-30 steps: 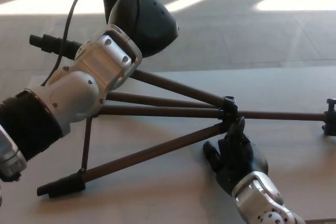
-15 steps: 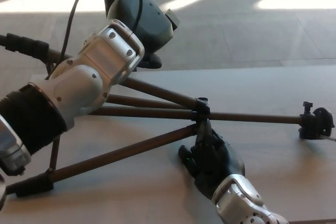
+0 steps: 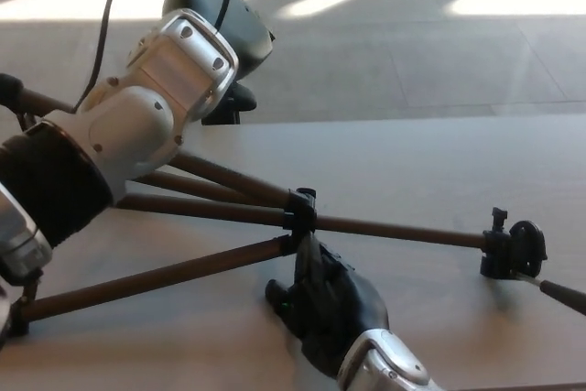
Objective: Use both hands of the robot to pick up the tripod lying in the middle of the desk and make it stand upright on the desk
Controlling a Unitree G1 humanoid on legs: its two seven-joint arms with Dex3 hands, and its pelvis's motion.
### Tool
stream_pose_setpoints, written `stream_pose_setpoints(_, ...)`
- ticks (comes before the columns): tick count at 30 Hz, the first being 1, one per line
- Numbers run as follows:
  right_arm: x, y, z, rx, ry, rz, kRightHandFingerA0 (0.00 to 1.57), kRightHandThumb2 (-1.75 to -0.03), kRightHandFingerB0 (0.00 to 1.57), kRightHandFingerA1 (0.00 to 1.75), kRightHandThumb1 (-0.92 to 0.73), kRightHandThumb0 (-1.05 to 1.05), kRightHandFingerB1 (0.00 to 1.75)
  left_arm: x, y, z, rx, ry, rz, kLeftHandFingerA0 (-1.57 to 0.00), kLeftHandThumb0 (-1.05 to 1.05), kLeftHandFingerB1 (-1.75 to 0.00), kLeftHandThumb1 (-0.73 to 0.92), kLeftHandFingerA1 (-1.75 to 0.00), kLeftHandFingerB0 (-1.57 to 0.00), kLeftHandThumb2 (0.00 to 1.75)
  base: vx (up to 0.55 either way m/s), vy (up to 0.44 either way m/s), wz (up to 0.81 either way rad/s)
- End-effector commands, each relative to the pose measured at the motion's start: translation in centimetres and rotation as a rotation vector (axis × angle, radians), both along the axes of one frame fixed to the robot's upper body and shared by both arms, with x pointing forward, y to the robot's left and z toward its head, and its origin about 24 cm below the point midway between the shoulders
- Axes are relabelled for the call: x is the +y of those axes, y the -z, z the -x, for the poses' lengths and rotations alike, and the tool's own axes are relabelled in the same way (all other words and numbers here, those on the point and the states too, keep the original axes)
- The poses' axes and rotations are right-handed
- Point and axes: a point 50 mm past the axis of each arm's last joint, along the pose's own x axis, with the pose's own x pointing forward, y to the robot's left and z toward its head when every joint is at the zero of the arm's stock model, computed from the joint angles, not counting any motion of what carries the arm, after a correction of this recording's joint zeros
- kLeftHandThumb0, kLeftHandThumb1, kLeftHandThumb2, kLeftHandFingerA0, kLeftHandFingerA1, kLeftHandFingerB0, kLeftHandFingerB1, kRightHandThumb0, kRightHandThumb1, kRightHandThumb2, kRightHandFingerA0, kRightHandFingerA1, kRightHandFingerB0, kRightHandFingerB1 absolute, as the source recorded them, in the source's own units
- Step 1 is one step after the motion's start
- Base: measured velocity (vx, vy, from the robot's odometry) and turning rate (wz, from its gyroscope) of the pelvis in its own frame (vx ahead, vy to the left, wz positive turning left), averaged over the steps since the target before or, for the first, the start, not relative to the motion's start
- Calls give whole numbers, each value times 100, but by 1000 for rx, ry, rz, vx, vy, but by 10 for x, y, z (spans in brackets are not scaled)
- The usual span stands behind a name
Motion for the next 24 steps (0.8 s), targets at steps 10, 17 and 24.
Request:
stream_pose_setpoints(10,41,34,116,578,103,-166,0,-84,0,0,-80,-88,0,32,-32,6,191,-338,-17,0,-86,0,47,-14,-8,91,0,0,0)
stream_pose_setpoints(17,16,21,112,542,190,-239,0,-66,0,0,-84,-87,0,39,-33,8,180,-337,6,0,-90,0,51,-6,-13,95,0,0,0)
stream_pose_setpoints(24,40,6,124,559,138,-367,0,-84,0,0,-67,-84,0,41,-31,8,207,-362,-46,0,-88,0,49,-9,-11,94,0,0,0)
